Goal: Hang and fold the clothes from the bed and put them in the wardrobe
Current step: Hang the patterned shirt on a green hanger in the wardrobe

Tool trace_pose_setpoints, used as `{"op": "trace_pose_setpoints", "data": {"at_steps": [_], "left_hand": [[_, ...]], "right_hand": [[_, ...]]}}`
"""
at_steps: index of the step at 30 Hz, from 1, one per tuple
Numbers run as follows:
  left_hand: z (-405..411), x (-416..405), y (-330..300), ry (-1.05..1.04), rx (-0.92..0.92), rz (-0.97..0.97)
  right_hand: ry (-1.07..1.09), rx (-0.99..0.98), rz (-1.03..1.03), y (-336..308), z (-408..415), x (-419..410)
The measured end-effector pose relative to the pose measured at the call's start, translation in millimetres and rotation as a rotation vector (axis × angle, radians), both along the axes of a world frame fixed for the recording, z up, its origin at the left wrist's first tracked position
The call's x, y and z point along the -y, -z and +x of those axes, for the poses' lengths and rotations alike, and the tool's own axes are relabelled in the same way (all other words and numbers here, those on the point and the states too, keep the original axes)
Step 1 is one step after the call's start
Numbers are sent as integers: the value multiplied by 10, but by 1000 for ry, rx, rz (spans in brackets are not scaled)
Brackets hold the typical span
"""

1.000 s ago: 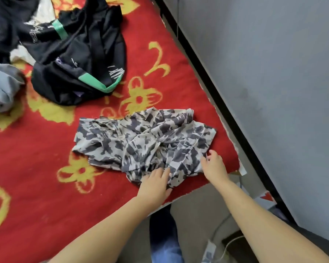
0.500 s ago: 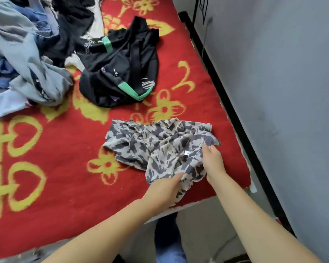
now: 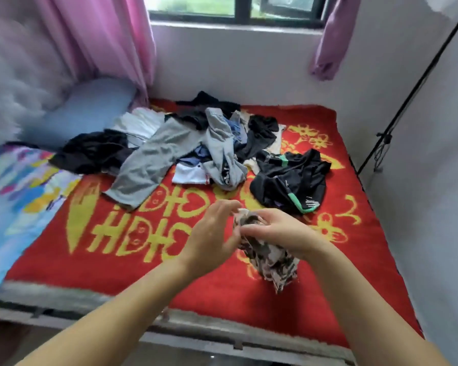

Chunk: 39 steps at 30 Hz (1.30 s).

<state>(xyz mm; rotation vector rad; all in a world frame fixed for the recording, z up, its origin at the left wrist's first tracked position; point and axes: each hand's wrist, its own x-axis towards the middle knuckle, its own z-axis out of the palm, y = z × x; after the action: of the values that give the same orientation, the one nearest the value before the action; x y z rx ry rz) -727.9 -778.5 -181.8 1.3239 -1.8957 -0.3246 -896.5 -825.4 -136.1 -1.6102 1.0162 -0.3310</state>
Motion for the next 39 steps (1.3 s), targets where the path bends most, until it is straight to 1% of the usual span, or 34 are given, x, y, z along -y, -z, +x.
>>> {"op": "trace_pose_setpoints", "data": {"at_steps": [2, 3, 4, 6, 9, 12, 14, 16, 17, 19, 22, 24, 27, 29, 30, 31, 33, 34, 37, 39], "left_hand": [[414, -212, -157, 55, 106, 94], [575, -334, -233, 64, 94, 164], [724, -453, -297, 39, 41, 226], [1020, -669, -440, -98, -61, 227], [1467, -976, -736, -352, -15, 103], [1830, -1313, -1104, -551, -34, -2], [2060, -1564, -1325, -729, -45, -25], [2301, -1844, -1506, -933, -12, -7], [2425, -2001, -1578, -1024, 26, 33], [2658, -2369, -1690, -1197, 140, 181], [2867, -2920, -1769, -1428, 327, 387], [2875, -3248, -1772, -1520, 388, 482], [2796, -3698, -1756, -1574, 455, 688], [2709, -3993, -1743, -1624, 387, 714], [2684, -4138, -1740, -1679, 288, 669], [2673, -4283, -1751, -1745, 149, 593], [2733, -4564, -1804, -1883, -148, 373], [2787, -4702, -1840, -1920, -226, 279], [2972, -5075, -1913, -1963, -343, 108], [3140, -5322, -1894, -1950, -540, -76]], "right_hand": [[-177, -107, -124, -261, 453, -209], [-268, -163, -211, -368, 665, -293], [-354, -221, -306, -477, 856, -369], [-449, -302, -490, -672, 1198, -479], [-408, -346, -686, -824, 1657, -540], [-343, -303, -823, -839, 2118, -584], [-366, -263, -873, -811, 2422, -626], [-381, -277, -857, -787, 2700, -673], [-383, -271, -843, -788, 2824, -683], [-415, -201, -839, -840, 3088, -725], [-551, -68, -895, -1037, 3500, -879], [-641, 13, -910, -1232, 3746, -1099], [-766, 102, -930, -1506, 4086, -1517], [-847, 132, -981, -1625, 4318, -1786], [-884, 120, -1019, -1656, 4438, -1911], [-917, 88, -1059, -1672, 4552, -2036], [-963, 20, -1137, -1676, 4755, -2291], [-971, 3, -1157, -1664, 4850, -2425], [-977, 61, -1091, -1591, 5137, -2853], [-989, 156, -944, -1544, 5333, -3169]]}}
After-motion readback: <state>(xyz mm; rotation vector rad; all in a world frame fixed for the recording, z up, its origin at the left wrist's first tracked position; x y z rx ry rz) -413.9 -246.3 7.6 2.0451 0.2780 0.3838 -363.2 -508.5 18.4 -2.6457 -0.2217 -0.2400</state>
